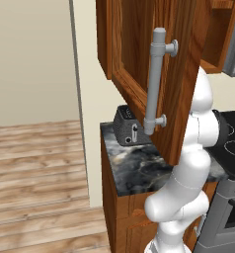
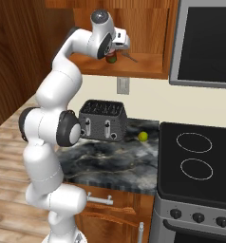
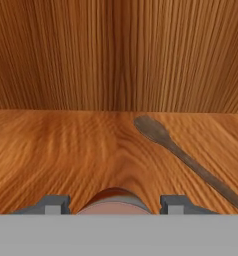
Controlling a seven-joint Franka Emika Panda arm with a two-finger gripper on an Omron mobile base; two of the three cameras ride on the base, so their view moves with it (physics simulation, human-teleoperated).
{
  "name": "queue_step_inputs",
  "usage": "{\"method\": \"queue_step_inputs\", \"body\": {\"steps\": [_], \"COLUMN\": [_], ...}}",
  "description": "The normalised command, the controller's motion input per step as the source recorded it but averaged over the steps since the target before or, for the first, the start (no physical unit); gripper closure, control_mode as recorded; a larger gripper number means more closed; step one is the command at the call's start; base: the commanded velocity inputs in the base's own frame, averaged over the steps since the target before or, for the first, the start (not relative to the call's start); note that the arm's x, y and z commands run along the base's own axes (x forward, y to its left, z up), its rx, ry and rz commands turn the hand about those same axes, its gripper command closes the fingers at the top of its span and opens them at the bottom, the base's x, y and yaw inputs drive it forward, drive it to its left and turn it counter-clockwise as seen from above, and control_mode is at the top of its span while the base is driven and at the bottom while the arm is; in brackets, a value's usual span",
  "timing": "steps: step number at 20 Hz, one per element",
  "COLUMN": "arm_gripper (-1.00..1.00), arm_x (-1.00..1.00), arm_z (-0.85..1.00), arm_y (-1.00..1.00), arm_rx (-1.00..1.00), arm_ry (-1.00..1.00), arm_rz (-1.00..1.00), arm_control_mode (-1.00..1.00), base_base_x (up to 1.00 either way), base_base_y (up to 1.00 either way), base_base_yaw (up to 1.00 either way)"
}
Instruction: Pick the canned food and bar from the counter and place them in the cabinets closest to them.
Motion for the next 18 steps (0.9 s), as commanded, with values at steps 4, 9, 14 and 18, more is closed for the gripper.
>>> {"method": "queue_step_inputs", "body": {"steps": [4,9,14,18], "arm_gripper": [1.00,1.00,1.00,1.00], "arm_x": [0.00,0.06,0.09,0.14], "arm_z": [0.00,0.00,0.00,0.00], "arm_y": [0.00,0.00,0.00,0.00], "arm_rx": [0.00,0.00,0.00,0.00], "arm_ry": [0.00,0.03,0.05,0.06], "arm_rz": [0.00,0.00,0.00,0.00], "arm_control_mode": [-1.00,-1.00,-1.00,-1.00], "base_base_x": [0.00,0.00,0.00,0.00], "base_base_y": [0.00,0.00,0.00,0.00], "base_base_yaw": [0.00,0.00,0.00,0.00]}}
